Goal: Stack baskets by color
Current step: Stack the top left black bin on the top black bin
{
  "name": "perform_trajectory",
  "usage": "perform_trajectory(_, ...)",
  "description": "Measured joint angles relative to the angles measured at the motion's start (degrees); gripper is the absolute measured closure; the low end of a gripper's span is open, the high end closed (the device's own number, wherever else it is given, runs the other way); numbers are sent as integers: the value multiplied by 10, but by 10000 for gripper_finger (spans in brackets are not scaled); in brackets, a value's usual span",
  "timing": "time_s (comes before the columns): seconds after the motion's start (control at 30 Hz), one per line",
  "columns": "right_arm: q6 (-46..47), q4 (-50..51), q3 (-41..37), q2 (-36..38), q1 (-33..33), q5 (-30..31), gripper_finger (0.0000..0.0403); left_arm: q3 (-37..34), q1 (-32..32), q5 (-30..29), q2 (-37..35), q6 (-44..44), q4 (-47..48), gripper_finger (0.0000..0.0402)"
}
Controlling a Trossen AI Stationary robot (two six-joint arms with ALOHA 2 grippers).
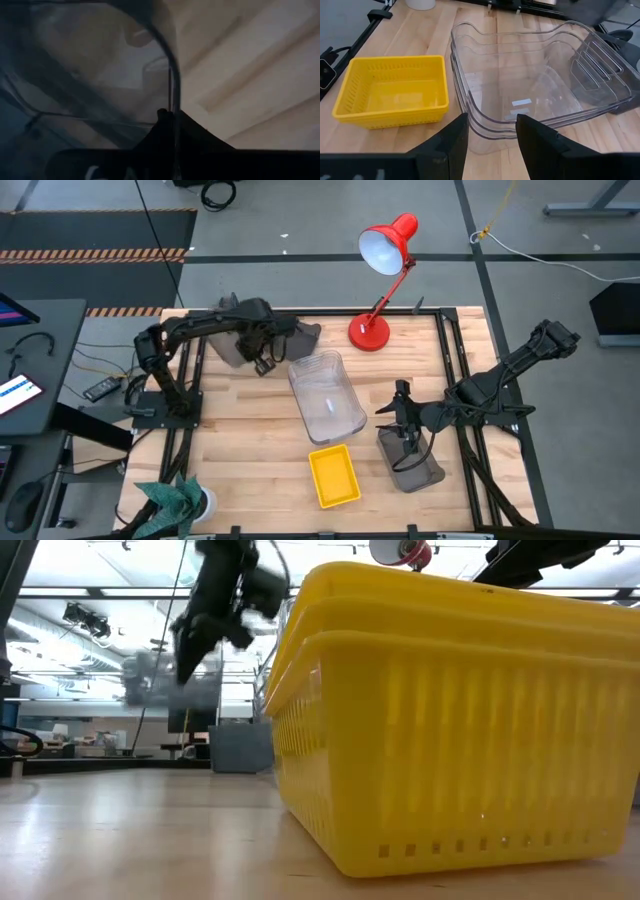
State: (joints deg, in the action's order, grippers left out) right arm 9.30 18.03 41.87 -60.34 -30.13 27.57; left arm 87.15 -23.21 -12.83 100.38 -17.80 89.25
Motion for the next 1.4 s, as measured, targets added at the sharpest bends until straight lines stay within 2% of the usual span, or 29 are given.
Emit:
perform_trajectory(0.1,-2,0,0,0,0,0,233,86,-2,-33,0,-12,7,396)
perform_trajectory(0.3,-4,1,0,0,0,0,233,222,-11,-34,-1,-97,-28,396)
perform_trajectory(0.37,-3,1,0,0,0,0,233,257,-15,-18,0,-141,-50,395)
perform_trajectory(0.43,-2,1,0,0,0,0,233,279,-20,25,-2,-168,-84,394)
perform_trajectory(0.53,-2,1,0,0,-1,0,233,285,-22,86,-1,-194,-135,393)
perform_trajectory(0.67,-3,0,0,0,-2,0,233,284,-21,153,10,-210,-154,394)
perform_trajectory(0.8,-3,-1,0,0,-3,-4,233,283,-25,183,24,-214,-161,394)
perform_trajectory(1.03,-3,-14,0,0,-18,-6,233,283,-39,202,67,-219,-155,394)
perform_trajectory(1.4,2,-21,0,0,-33,-4,233,283,-54,209,139,-173,-148,393)
